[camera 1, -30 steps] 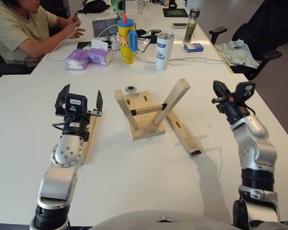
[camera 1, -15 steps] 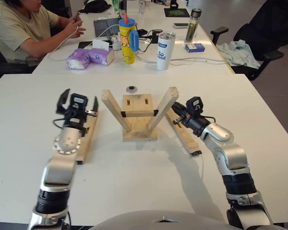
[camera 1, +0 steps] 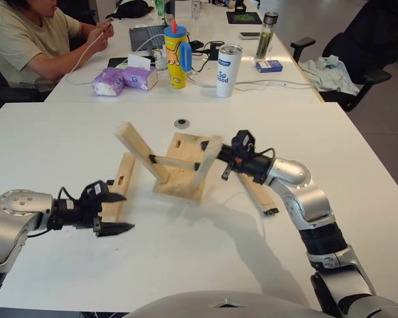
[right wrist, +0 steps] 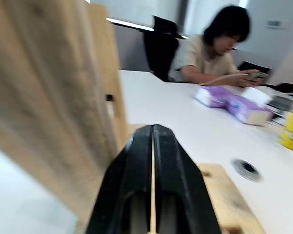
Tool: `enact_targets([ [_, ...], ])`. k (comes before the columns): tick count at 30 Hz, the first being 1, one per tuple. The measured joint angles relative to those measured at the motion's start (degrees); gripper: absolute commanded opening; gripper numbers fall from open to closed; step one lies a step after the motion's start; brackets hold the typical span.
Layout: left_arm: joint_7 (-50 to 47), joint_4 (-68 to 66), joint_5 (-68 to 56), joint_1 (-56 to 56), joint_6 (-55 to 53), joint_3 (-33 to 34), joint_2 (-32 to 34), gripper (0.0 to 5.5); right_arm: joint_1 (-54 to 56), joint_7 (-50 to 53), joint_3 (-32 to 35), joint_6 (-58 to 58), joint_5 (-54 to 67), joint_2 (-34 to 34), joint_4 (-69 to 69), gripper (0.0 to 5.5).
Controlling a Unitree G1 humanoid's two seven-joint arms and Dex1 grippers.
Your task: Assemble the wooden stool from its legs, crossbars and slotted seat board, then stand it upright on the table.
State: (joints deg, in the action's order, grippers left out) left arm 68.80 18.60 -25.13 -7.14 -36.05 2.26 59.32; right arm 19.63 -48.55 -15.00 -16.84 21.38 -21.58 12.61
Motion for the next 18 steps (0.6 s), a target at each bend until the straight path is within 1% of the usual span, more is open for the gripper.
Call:
enact_targets([
  [4, -0.6, 0.8, 0.7, -2.1, -1.1, -2.3, 0.0, 4.59, -1.6, -2.6, -2.7, -6.7, 2.1, -2.4, 7.2, 0.00],
  [7, -1.4, 1.0, 1.0, -2.2, -1.1, -3.2, 0.0, 4.59, -1.5, 0.3, -2.3, -6.5, -1.0, -2.6, 5.3, 0.00],
  [10, -3.2, 1.6, 1.0, -1.5, -1.9, -4.3, -1.6, 4.59, 0.5, 5.9, -1.7, -2.4, -9.5, -3.0, -5.7, 0.00],
  [13, -5.0, 2.5, 0.8, 0.5, -3.3, -6.5, -4.3, 4.59, 3.7, 7.6, -3.3, 3.3, -15.3, -2.3, -17.8, 0.00],
  [18, -7.6, 2.6, 1.1, 3.6, -4.3, -8.9, -6.6, 4.59, 8.5, 8.4, -5.2, 12.1, -20.9, 2.5, -35.2, 0.00],
])
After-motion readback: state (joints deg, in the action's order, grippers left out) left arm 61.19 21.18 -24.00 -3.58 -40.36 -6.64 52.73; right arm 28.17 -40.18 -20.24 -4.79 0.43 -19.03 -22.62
